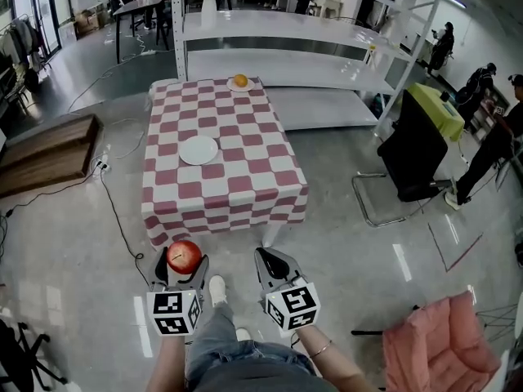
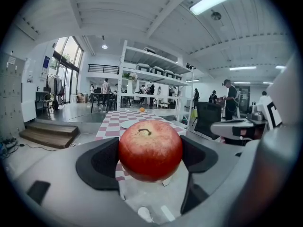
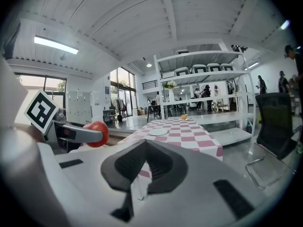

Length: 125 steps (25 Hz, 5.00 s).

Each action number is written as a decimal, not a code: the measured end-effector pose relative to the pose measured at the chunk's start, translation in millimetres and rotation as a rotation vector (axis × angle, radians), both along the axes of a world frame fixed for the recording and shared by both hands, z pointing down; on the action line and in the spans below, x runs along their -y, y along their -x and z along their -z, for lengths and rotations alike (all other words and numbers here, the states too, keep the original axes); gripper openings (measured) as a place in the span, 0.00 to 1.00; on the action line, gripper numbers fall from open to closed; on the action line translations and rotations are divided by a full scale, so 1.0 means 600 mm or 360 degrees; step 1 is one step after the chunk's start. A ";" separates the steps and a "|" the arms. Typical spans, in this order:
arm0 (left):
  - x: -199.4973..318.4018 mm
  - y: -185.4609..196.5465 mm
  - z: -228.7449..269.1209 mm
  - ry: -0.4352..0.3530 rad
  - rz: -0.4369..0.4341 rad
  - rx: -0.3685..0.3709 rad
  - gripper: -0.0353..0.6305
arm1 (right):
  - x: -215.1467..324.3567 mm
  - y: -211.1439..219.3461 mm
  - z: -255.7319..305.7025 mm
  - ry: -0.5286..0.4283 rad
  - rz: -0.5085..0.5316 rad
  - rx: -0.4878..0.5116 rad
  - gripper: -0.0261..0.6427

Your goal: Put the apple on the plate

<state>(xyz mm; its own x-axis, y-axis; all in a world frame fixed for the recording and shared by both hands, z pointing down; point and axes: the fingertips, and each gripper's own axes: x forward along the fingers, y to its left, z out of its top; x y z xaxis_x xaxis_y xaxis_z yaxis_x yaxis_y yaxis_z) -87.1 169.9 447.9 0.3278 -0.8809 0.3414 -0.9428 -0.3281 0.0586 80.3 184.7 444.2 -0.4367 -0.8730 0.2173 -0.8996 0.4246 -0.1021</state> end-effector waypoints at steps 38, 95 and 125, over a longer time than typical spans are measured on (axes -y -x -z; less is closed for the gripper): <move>0.475 0.075 -0.015 0.0079 -0.0125 0.0028 0.65 | 0.450 0.087 -0.004 0.0072 -0.0097 -0.0063 0.06; 0.761 0.003 -0.133 0.0204 -0.0177 0.0167 0.65 | 0.701 0.113 -0.064 0.0196 0.0081 -0.0144 0.06; 0.804 -0.048 -0.205 0.0291 -0.0241 0.0256 0.65 | 0.731 0.083 -0.095 0.0270 0.0091 -0.0150 0.06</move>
